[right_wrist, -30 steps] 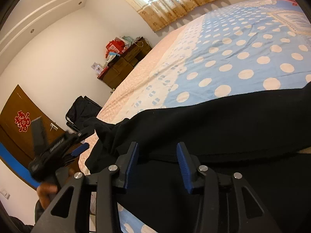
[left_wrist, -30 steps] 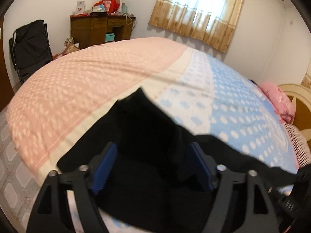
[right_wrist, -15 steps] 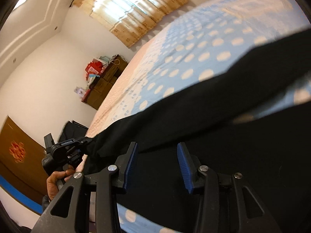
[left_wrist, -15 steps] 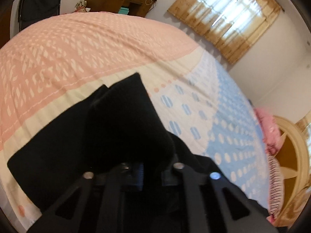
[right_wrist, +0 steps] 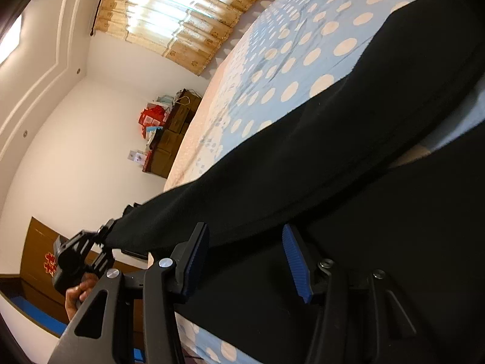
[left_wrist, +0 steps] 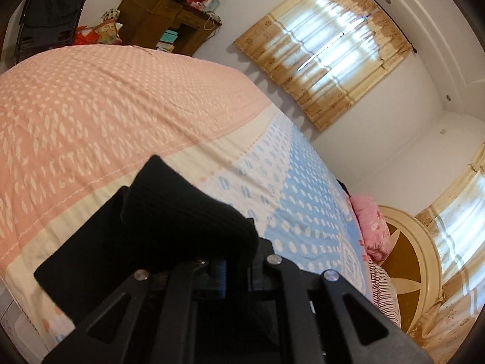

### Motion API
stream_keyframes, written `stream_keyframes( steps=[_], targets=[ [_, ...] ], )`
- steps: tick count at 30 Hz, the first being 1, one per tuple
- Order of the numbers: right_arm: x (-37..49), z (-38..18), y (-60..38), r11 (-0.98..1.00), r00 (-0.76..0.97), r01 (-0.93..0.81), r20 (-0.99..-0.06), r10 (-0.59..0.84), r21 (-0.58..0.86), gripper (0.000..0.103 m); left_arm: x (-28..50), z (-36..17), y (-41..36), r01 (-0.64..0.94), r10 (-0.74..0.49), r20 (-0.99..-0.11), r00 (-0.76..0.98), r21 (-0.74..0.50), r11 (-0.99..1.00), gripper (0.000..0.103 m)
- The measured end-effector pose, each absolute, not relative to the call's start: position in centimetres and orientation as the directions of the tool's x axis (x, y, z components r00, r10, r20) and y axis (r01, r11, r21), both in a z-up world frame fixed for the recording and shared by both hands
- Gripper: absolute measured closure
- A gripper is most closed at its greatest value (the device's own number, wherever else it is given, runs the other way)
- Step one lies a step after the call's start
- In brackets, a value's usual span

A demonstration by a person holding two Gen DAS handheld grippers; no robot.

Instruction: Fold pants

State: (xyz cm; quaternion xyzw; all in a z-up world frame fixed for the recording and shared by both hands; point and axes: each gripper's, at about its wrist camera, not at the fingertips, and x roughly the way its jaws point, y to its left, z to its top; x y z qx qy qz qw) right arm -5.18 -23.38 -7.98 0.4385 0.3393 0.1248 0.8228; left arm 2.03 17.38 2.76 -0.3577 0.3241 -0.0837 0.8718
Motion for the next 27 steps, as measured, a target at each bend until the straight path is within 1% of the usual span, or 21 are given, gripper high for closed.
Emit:
stream_keyframes(
  steps=[4,5,6,7,8,10,11,14,18,21,24,27],
  targets=[
    [-4.4,-7.9,-25.2,0.547,0.807,0.121,-0.403,0.431,0.828,0.051,1.8,3.4,17.9,-0.074,-0.390,-0.491,0.779,-0.690,0.720,0.094],
    [-4.1,-7.8,-25.4,0.554,0.807,0.121,-0.406,0.428,0.824,0.053,1.8,3.5,18.1,-0.075,-0.385,-0.493,0.780,-0.685,0.724,0.094],
    [-3.7,-7.6,-25.6,0.567,0.806,0.119,-0.413,0.424,0.815,0.069,1.8,3.4,18.3,-0.078,-0.382,-0.497,0.779,-0.681,0.728,0.094],
    [-3.6,-7.3,-25.8,0.576,0.804,0.116,-0.417,0.423,0.809,0.081,1.9,3.2,18.4,-0.084,-0.378,-0.505,0.776,-0.677,0.731,0.094],
    [-3.6,-6.9,-26.1,0.583,0.806,0.111,-0.416,0.421,0.805,0.095,2.1,3.0,18.4,-0.087,-0.378,-0.512,0.771,-0.673,0.734,0.094],
    [-4.5,-5.1,-26.4,0.613,0.823,0.087,-0.404,0.400,0.785,0.096,2.4,2.5,18.3,-0.095,-0.379,-0.529,0.760,-0.666,0.740,0.094],
    [-5.1,-4.0,-26.6,0.637,0.832,0.067,-0.396,0.389,0.768,0.098,2.5,2.3,18.4,-0.098,-0.382,-0.535,0.754,-0.665,0.740,0.094],
    [-7.2,-0.9,-26.0,0.708,0.843,0.006,-0.384,0.376,0.706,0.098,2.4,2.0,18.6,-0.088,-0.388,-0.542,0.746,-0.657,0.749,0.094],
    [-10.4,0.7,-23.9,0.783,0.821,-0.049,-0.421,0.385,0.620,0.098,1.2,2.3,19.3,-0.061,-0.384,-0.552,0.740,-0.623,0.780,0.094],
    [-12.6,-0.1,-22.3,0.820,0.791,-0.064,-0.473,0.389,0.568,0.098,0.3,1.6,20.1,-0.063,-0.377,-0.580,0.722,-0.597,0.800,0.094],
    [-13.5,-2.3,-21.0,0.875,0.760,-0.037,-0.554,0.338,0.483,0.098,-0.8,0.3,20.9,-0.065,-0.367,-0.611,0.702,-0.567,0.821,0.094],
    [-13.7,-5.1,-20.9,0.884,0.728,-0.010,-0.603,0.327,0.468,0.098,-1.7,-1.4,20.9,-0.054,-0.334,-0.651,0.681,-0.500,0.864,0.094]
  ],
)
